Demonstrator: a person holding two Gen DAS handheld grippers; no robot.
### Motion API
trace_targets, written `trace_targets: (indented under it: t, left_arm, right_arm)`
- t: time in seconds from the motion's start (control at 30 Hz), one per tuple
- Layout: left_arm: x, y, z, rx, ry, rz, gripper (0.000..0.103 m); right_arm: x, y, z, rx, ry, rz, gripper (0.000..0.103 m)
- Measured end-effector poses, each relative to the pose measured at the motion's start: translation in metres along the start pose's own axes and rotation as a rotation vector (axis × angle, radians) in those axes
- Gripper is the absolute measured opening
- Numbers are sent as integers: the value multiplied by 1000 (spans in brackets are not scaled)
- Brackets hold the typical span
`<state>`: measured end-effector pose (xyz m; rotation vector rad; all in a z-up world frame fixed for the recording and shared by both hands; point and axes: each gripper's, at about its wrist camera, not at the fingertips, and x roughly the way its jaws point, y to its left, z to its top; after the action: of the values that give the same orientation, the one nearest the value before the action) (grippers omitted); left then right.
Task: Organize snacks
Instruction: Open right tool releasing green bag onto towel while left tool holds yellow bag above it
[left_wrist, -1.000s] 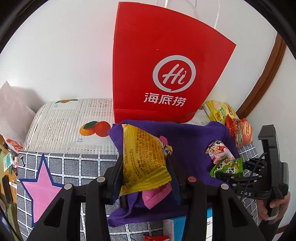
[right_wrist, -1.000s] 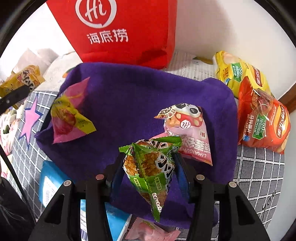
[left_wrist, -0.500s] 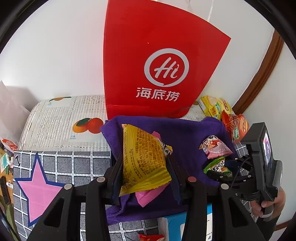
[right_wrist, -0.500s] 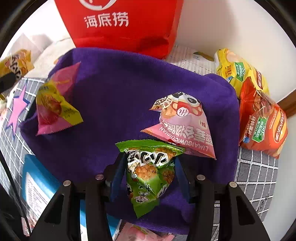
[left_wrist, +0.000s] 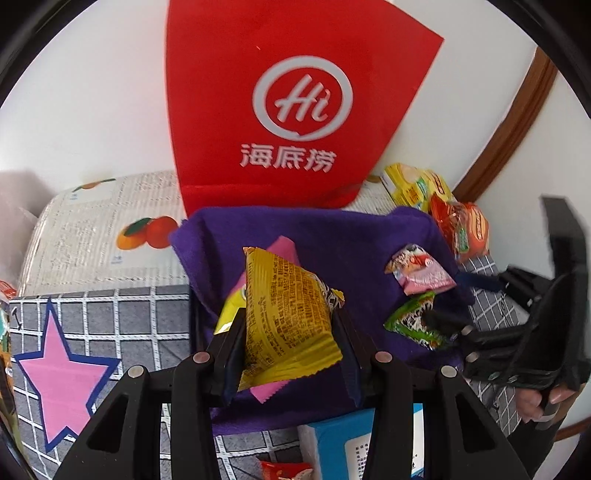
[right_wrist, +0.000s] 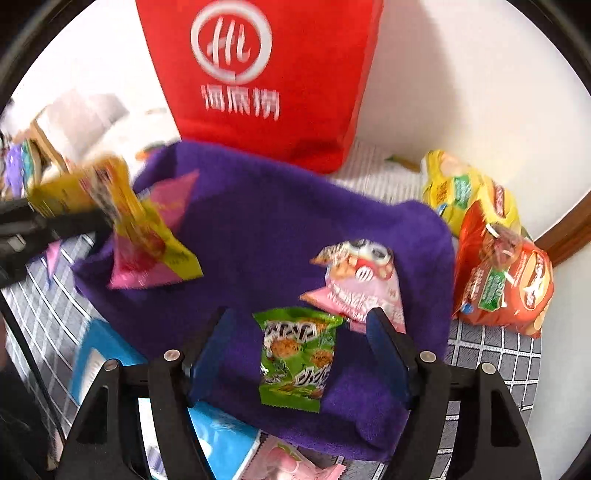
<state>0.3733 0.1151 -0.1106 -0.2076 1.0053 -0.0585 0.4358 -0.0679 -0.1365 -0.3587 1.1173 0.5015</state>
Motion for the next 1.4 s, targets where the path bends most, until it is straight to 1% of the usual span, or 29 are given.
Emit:
trace_targets:
  t: [0.07, 0.13, 0.17, 0.23, 0.37, 0.47, 0.63, 0.77, 1.03, 1.13, 1.2, 1.27, 1.33, 1.4]
  left_arm:
    - [4, -3, -2, 7, 13, 3, 42]
    - [9, -7, -3, 20, 34, 1, 42]
    - [11, -9, -4, 25, 44, -1, 42]
    - [14, -11, -5, 31, 56, 0, 42]
    - [20, -16, -7, 50, 69, 9, 42]
    - [25, -17, -8, 53, 85, 19, 42]
    - [35, -19, -11, 47, 115, 0, 42]
    - [44, -18, -13, 35, 142, -5, 42]
    - [46, -18, -12, 30, 138, 2, 42]
    - [46, -18, -11, 24, 143, -1, 51]
    - [41, -18, -9, 21, 127, -12, 55]
    - [34, -18, -8, 24, 105, -10, 61]
    - [26, -17, -6, 21, 78, -13, 64]
    - [19, -16, -4, 15, 60, -17, 64]
  right_arm:
    - [-14, -4, 3, 30, -51, 5, 74]
    - [-26, -7, 5, 64, -94, -17, 74]
    - [-35, -9, 5, 86, -130, -36, 74]
    - [-46, -8, 8, 100, -177, -46, 74]
    - [-67, -9, 8, 118, -254, -50, 74]
    - [-79, -10, 6, 136, -296, -28, 74]
    - [-83, -14, 5, 161, -304, -15, 74]
    - [-74, -17, 6, 174, -273, -24, 74]
    - [-65, -16, 6, 168, -244, -32, 74]
    - [-63, -13, 6, 155, -241, -36, 74]
    - [-65, -13, 7, 156, -251, -43, 74]
    - [-68, -14, 6, 167, -269, -41, 74]
    - [-71, -15, 6, 176, -285, -39, 74]
    - [-75, -16, 5, 190, -315, -56, 74]
